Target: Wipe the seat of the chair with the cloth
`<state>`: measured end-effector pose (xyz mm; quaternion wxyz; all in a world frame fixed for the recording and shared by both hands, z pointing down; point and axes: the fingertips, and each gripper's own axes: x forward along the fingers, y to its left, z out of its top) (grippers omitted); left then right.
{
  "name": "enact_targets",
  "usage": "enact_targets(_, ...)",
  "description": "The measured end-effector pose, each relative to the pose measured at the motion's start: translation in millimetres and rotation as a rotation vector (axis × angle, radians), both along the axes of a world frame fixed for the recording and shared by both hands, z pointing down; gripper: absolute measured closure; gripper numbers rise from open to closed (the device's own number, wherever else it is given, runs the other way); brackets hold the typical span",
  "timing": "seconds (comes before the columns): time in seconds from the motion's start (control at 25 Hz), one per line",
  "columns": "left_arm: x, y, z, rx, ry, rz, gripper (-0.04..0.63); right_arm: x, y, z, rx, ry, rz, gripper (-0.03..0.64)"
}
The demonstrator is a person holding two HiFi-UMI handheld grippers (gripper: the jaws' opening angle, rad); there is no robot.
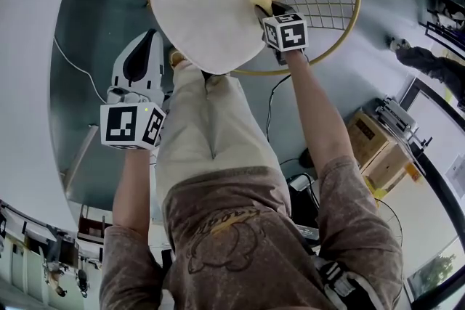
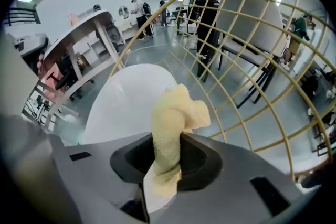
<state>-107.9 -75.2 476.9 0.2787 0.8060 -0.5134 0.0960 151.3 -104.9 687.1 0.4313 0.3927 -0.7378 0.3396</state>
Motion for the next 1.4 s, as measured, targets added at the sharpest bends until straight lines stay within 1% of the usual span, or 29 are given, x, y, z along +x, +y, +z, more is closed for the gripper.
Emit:
enact_targets(0.12,-3,-13,3,-0.003,0.003,0.001,0.586,-3,-1,15,-0.042,-0.010,0.038,0.497)
enact_targets(0.2,-2,-11,3,-0.004,0.004,-0.001,0.586,0,4,21,-0.059,-0.015,0.059,0.497)
enact_targets(0.36,2,3,2,-0.002,-0.001,-0.003,0.586,5,16,25,-0.078,-0.012,0.045,0.497)
enact_targets(0.56,0,0,9,-0.007,0.000,-0.008,0.586,-7,19,34,-0.109,-0.029,0.030,0.497)
enact_targets(0.72,0,-3,9,-0.005,0.010,-0.007,0.586,-27,34,38,-0.135,-0.055,0.015,0.497)
enact_targets(0.88,13,21,10,0.001,0.017,-0.015,0.586,-33,71,38,-0.143,-0.090,-0.001,0.497)
enact_targets(1.08,5,9,8,0.004,0.017,-0.018,0.586,-63,78,36,-0.178,-0.137,-0.011,0.497)
enact_targets(1.24,6,20,8,0.003,0.015,-0.031,0.586,-81,103,37,-0.202,-0.148,-0.081,0.497)
enact_targets(1.4,0,10,7,-0.003,0.016,-0.036,0.586,-114,115,36,-0.249,-0.180,-0.123,0.497)
